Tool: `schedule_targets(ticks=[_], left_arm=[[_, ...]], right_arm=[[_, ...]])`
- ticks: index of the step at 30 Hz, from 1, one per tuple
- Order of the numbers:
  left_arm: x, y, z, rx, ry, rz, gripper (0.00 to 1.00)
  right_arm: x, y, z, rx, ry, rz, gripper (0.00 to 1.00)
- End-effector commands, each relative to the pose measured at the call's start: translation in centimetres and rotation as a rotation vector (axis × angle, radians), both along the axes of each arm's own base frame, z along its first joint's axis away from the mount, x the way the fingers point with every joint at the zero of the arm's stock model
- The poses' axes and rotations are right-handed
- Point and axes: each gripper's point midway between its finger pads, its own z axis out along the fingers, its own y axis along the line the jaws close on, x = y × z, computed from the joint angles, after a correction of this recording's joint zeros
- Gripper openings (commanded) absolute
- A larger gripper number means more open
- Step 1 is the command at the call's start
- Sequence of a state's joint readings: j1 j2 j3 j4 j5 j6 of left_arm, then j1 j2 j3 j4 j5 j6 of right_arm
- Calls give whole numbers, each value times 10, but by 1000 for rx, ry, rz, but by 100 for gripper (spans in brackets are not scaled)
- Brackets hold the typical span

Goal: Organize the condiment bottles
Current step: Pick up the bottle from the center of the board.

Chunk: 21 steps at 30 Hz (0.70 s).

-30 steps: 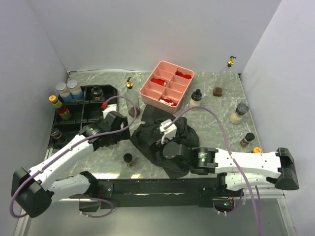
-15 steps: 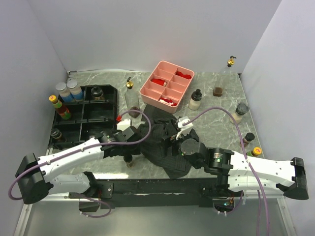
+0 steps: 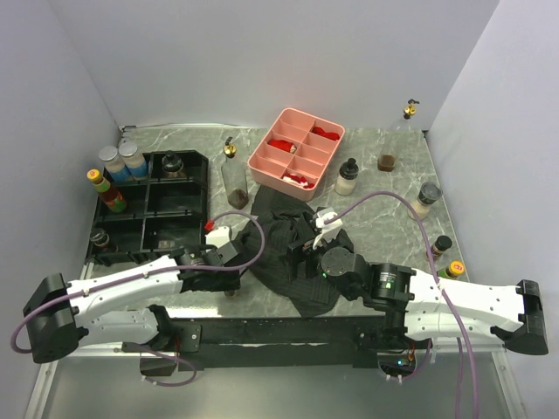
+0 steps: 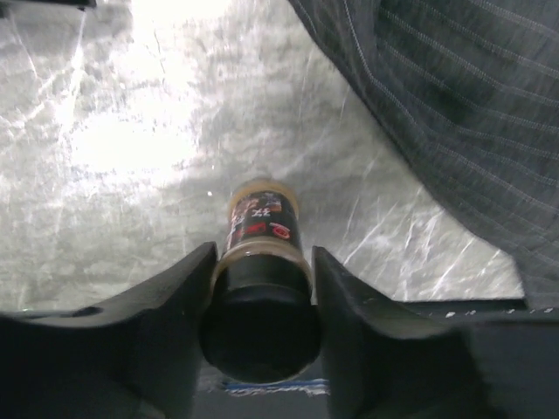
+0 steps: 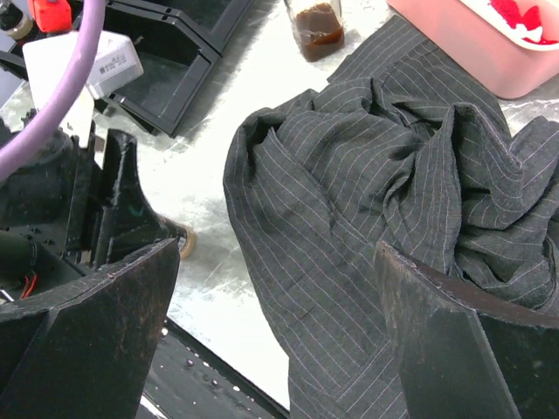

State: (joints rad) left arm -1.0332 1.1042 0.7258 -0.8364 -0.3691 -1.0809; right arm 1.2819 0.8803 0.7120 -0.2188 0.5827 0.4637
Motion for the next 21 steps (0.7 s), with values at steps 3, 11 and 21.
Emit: schedule_targets(ticks=[3, 11, 21], left_arm=[[0, -3, 12, -36, -31, 28, 39], [39, -11, 93, -31, -241, 24, 1], [126, 72, 163, 49, -468, 314, 1]], right_arm=[[3, -1, 6, 37, -4, -20, 100], [1, 2, 5, 28, 2, -2, 100], [-2, -4, 11, 44, 2, -1, 100]])
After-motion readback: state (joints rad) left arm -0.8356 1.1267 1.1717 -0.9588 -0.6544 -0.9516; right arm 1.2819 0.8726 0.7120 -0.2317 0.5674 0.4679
